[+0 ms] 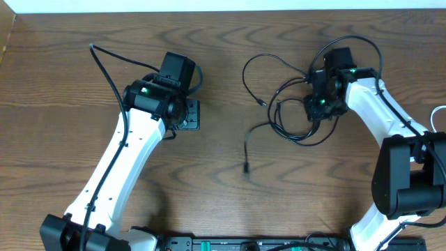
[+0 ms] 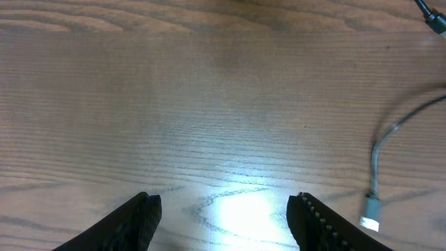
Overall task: Untangle cables
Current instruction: 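Lower the right gripper onto the black cable bundle and grasp it, then reach the left gripper to the black bundle and grasp a cable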
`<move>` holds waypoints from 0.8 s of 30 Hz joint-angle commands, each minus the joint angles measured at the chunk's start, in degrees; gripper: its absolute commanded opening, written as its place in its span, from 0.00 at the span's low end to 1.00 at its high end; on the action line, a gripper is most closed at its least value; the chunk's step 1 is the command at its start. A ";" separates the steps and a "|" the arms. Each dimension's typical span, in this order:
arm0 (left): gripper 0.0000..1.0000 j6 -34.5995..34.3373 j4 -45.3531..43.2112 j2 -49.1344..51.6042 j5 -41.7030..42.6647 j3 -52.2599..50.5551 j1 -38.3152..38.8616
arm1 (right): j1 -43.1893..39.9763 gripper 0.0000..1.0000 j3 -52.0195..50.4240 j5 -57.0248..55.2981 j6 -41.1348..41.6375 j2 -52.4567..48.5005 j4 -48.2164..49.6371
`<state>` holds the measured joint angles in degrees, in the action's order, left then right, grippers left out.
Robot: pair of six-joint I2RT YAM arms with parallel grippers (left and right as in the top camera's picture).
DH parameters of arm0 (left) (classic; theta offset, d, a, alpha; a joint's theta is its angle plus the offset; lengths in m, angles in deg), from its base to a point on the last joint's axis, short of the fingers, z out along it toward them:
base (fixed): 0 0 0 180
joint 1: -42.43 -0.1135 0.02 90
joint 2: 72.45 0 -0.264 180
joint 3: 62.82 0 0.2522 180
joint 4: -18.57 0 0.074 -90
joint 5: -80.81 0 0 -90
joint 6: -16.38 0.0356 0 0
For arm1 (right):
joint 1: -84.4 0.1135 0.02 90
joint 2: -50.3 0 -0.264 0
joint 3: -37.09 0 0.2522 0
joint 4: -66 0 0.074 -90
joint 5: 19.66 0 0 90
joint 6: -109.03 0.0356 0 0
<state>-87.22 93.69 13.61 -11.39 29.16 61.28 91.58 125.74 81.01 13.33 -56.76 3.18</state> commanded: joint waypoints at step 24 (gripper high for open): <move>0.63 -0.70 -0.13 0.02 0.26 -0.37 -0.31 | -0.33 0.01 31.02 21.99 7.23 16.17 -9.94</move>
<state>-87.36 93.45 13.61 -11.02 29.14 61.28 91.38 156.28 95.31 19.45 -40.22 -7.05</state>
